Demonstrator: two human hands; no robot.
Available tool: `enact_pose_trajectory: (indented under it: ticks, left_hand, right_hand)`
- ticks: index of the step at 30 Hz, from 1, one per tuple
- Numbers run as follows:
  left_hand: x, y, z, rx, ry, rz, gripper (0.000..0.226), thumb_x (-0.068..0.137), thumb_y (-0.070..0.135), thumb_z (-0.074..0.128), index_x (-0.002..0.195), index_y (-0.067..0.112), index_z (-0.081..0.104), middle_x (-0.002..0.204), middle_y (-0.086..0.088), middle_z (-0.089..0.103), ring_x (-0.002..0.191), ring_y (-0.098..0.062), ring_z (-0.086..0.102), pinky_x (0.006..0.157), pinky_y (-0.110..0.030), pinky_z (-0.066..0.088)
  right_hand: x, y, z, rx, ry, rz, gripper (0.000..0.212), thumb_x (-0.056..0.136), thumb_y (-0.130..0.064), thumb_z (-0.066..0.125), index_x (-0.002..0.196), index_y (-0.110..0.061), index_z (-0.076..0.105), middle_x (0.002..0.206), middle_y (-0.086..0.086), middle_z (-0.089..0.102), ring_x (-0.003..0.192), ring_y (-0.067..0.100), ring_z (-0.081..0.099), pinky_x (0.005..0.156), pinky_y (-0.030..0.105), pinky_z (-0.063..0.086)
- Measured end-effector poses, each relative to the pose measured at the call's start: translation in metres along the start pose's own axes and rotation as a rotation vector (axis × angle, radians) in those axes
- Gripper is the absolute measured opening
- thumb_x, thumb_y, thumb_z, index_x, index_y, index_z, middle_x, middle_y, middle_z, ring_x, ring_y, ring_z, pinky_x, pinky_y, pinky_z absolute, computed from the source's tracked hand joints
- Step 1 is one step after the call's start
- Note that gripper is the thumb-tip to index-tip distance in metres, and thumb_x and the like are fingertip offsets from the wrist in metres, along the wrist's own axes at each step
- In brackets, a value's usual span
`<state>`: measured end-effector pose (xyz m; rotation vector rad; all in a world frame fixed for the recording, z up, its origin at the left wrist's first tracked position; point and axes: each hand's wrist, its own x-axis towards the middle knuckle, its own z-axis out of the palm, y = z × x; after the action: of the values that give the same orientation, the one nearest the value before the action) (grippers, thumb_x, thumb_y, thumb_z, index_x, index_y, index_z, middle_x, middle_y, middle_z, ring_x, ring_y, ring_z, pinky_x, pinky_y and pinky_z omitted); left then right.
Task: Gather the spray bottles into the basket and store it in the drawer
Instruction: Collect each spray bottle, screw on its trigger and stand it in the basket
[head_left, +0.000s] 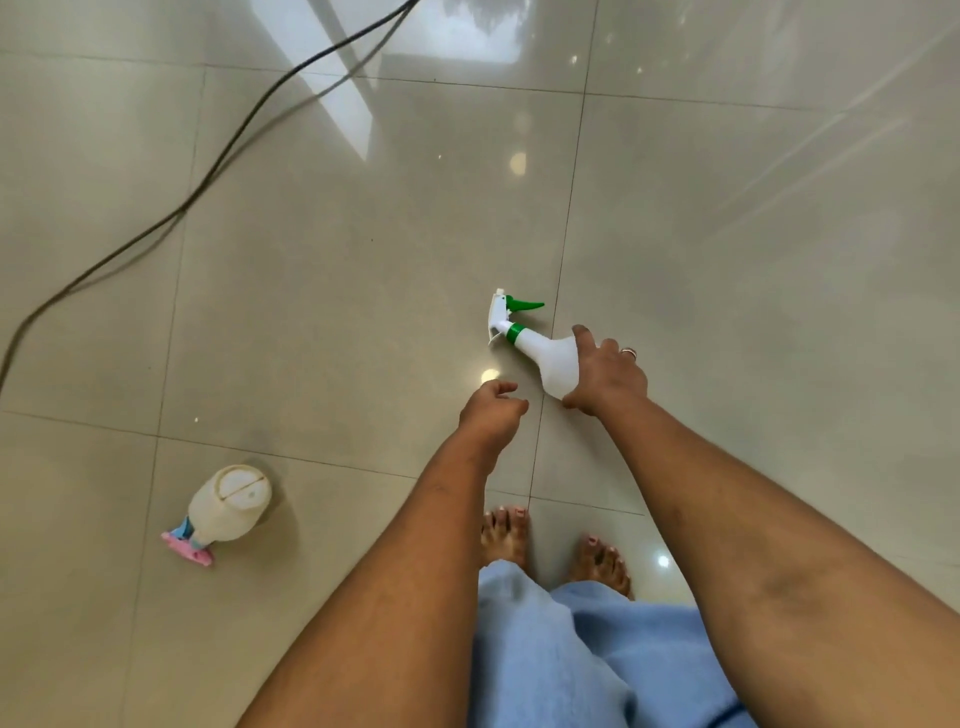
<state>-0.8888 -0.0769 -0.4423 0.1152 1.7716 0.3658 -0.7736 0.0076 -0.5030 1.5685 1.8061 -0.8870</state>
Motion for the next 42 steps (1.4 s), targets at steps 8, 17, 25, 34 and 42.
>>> enact_pose_trajectory:
  ticks: [8,17,25,34,42]
  left_hand:
    - [-0.093,0.039,-0.001,-0.108,0.066,0.003,0.067,0.092,0.036,0.054,0.148,0.021,0.020,0.150,-0.010,0.034,0.132,-0.030,0.038,0.101,-0.041,0.039]
    - [-0.334,0.156,-0.020,-0.176,-0.074,0.350,0.036,0.087,0.032,0.063,0.117,0.015,0.053,0.106,-0.006,0.064,0.083,-0.016,0.062,0.061,-0.029,0.049]
    - [-0.558,0.238,0.011,0.016,-0.287,0.721,0.033,0.085,0.033,0.064,0.114,0.019,0.057,0.106,-0.005,0.066,0.092,-0.025,0.063,0.071,-0.034,0.053]
    - [-0.731,0.246,0.097,0.281,-0.644,1.038,0.036,0.086,0.030,0.063,0.120,0.018,0.060,0.113,-0.009,0.067,0.101,-0.029,0.064,0.088,-0.046,0.054]
    - [-0.812,0.175,0.201,0.454,-0.822,1.108,0.026,0.086,0.034,0.062,0.108,0.021,0.061,0.102,-0.004,0.069,0.092,-0.025,0.065,0.085,-0.042,0.054]
  right_hand:
    - [-0.099,0.002,-0.050,0.460,-0.017,-0.042,0.093,0.061,-0.037,0.081,0.138,-0.024,0.030,0.125,0.011,0.051,0.109,0.030,0.052,0.082,0.034,0.045]
    - [-0.350,0.009,-0.222,0.886,0.105,-0.195,0.089,0.063,-0.034,0.082,0.133,-0.035,0.027,0.125,0.001,0.048,0.106,0.023,0.054,0.091,0.035,0.051]
    - [-0.547,0.049,-0.353,1.088,0.486,-0.175,0.064,0.082,-0.051,0.061,0.136,-0.032,0.032,0.132,0.000,0.049,0.110,0.020,0.054,0.090,0.030,0.051]
    - [-0.717,0.134,-0.397,1.232,0.921,-0.090,0.054,0.078,-0.052,0.066,0.125,-0.038,0.044,0.116,-0.008,0.057,0.097,0.008,0.060,0.082,0.027,0.055]
    - [-0.812,0.228,-0.342,1.347,1.101,0.037,0.049,0.076,-0.053,0.066,0.120,-0.043,0.046,0.116,-0.011,0.062,0.102,0.012,0.063,0.092,0.036,0.054]
